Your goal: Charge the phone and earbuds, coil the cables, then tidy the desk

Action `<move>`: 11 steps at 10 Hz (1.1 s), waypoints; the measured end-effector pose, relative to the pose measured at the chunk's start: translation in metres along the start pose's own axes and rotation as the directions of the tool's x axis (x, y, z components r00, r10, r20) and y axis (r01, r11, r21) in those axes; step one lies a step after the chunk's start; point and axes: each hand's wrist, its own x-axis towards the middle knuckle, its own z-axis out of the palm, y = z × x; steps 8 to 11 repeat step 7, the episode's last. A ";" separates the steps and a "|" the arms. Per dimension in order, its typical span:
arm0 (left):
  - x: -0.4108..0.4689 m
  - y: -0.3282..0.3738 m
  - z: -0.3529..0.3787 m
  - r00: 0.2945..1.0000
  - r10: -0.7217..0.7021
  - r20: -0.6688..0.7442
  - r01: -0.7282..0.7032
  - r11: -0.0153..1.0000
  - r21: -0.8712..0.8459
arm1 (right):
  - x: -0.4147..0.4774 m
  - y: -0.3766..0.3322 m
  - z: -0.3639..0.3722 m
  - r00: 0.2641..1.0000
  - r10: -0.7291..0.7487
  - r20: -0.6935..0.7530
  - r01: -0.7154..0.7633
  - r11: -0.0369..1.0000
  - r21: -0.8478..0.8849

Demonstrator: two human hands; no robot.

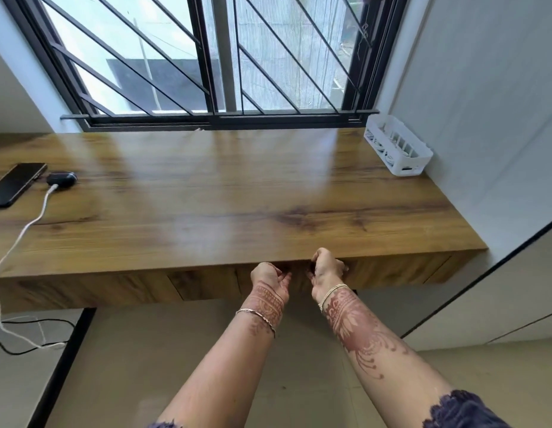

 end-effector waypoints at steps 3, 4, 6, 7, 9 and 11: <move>-0.015 -0.004 -0.006 0.995 0.078 -0.054 -0.077 0.997 0.025 | -0.023 0.023 -0.003 0.992 -0.111 -0.057 0.098 0.978 -0.183; -0.025 0.005 -0.015 0.992 0.124 -0.033 -0.124 0.992 0.000 | -0.044 0.030 0.002 0.980 -0.188 -0.058 0.177 0.971 -0.162; -0.034 0.021 -0.031 0.988 0.153 0.003 -0.152 0.978 0.146 | -0.076 0.029 0.019 0.944 -0.320 -0.081 0.300 0.935 -0.191; -0.037 0.035 -0.043 0.968 0.248 0.049 -0.252 0.937 0.240 | -0.101 0.028 0.035 0.870 -0.488 -0.068 0.437 0.827 -0.353; -0.037 0.035 -0.043 0.968 0.248 0.049 -0.252 0.937 0.240 | -0.101 0.028 0.035 0.870 -0.488 -0.068 0.437 0.827 -0.353; -0.037 0.035 -0.043 0.968 0.248 0.049 -0.252 0.937 0.240 | -0.101 0.028 0.035 0.870 -0.488 -0.068 0.437 0.827 -0.353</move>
